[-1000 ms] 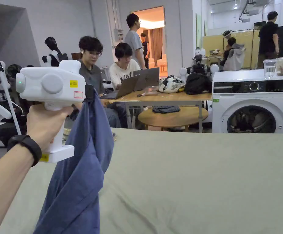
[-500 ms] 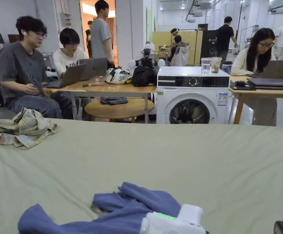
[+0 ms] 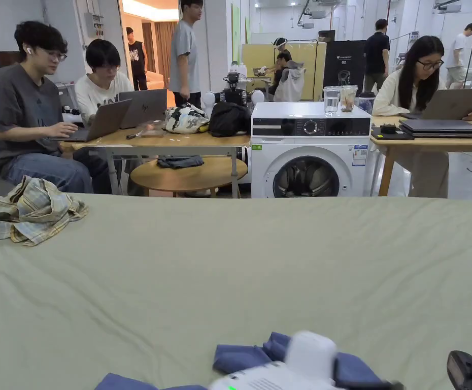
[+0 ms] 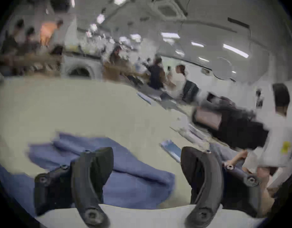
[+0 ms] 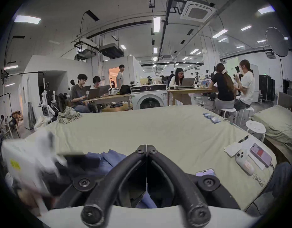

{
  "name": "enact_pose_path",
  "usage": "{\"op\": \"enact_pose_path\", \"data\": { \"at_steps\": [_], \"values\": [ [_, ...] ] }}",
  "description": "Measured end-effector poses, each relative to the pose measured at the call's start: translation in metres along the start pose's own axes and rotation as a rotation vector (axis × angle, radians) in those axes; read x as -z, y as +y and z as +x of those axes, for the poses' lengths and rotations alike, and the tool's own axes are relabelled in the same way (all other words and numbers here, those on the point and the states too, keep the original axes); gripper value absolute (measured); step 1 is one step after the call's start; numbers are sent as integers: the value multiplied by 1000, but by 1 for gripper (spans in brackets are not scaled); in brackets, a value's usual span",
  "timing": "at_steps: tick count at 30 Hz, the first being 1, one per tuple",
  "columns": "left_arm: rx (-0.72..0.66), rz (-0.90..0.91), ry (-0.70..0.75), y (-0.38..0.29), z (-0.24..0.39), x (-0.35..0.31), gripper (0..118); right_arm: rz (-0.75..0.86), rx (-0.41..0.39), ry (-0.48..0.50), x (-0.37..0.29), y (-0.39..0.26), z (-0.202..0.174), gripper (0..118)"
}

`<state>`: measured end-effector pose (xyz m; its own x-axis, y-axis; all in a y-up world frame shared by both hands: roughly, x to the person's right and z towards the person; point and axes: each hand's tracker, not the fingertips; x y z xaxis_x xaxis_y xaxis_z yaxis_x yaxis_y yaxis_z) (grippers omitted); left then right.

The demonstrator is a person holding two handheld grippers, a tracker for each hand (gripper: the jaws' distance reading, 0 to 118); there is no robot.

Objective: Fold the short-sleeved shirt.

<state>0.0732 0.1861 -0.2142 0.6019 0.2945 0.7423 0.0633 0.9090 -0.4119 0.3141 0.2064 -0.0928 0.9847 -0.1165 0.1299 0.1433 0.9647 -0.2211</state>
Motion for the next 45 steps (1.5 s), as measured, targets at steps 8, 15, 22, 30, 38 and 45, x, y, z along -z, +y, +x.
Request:
{"op": "enact_pose_path", "data": {
  "at_steps": [8,15,22,30,38,45],
  "values": [
    [150,177,430,44,-60,-132,31,-7,-12,104,19,2,-32,0],
    [91,163,548,41,-84,-177,0,-14,-25,147,27,-1,-48,0],
    [-55,-32,538,43,-139,-174,0,-39,-30,150,28,-5,-50,0],
    [-289,-431,554,1,-251,-111,74,-72,-29,128,23,-17,-33,0],
    [-323,-584,632,-20,-279,-78,45,-129,16,25,10,-30,4,0],
    [-202,-622,654,-22,-261,-68,0,-197,40,-76,-9,-38,29,0]
  ]
}}
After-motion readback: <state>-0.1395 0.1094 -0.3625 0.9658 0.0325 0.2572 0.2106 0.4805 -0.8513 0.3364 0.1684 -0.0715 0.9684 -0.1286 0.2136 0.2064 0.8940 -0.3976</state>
